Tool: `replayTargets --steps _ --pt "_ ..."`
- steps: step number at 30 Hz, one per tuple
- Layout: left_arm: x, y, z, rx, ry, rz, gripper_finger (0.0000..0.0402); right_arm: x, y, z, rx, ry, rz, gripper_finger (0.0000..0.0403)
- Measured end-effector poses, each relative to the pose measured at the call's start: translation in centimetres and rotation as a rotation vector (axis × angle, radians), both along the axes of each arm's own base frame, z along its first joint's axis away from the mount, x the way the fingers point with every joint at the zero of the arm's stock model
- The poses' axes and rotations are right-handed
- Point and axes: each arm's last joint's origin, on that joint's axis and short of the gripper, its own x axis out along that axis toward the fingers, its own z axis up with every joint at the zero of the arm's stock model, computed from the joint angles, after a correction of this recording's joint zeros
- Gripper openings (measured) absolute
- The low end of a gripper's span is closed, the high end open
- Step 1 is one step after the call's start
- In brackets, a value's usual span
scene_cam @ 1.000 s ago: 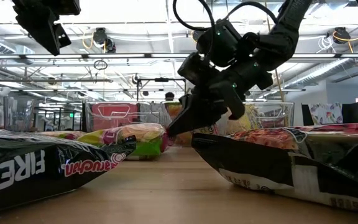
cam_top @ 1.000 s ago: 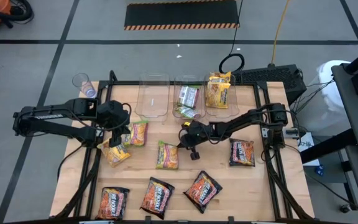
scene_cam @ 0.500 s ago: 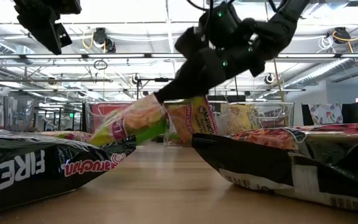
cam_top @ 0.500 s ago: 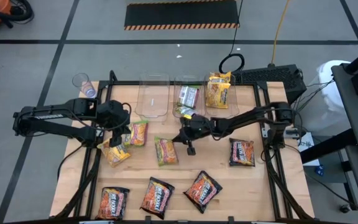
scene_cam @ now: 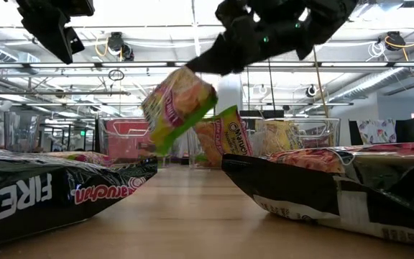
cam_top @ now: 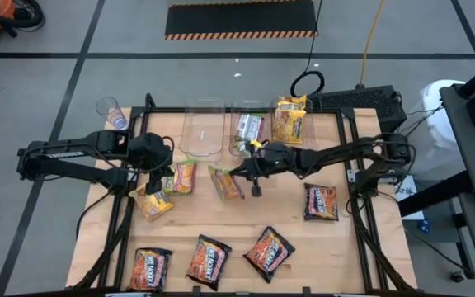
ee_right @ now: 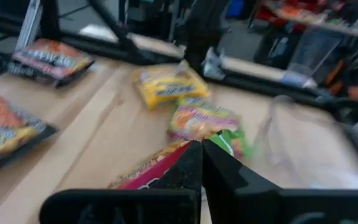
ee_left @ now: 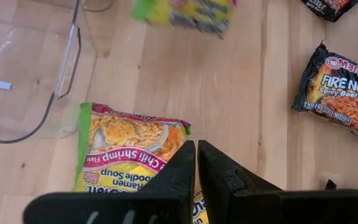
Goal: Sort Maruchan noodles
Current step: Put the green noodle pack into the center transparent bin
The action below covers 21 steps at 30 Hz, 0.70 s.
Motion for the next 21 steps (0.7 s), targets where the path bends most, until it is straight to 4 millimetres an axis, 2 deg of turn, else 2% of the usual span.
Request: replayTargets --steps 13,17,21 --pt "0.0 0.0 0.0 0.008 0.0 0.0 0.0024 -3.2 -2.9 6.3 -0.159 -0.175 -0.21 0.0" --pt "0.0 0.0 0.0 0.008 0.001 0.0 0.0024 -4.1 -4.3 7.3 -0.174 -0.206 -0.261 0.0" --pt "0.0 0.0 0.0 0.007 0.001 0.001 0.0024 -4.5 -5.9 7.2 -0.177 -0.189 -0.313 0.0"
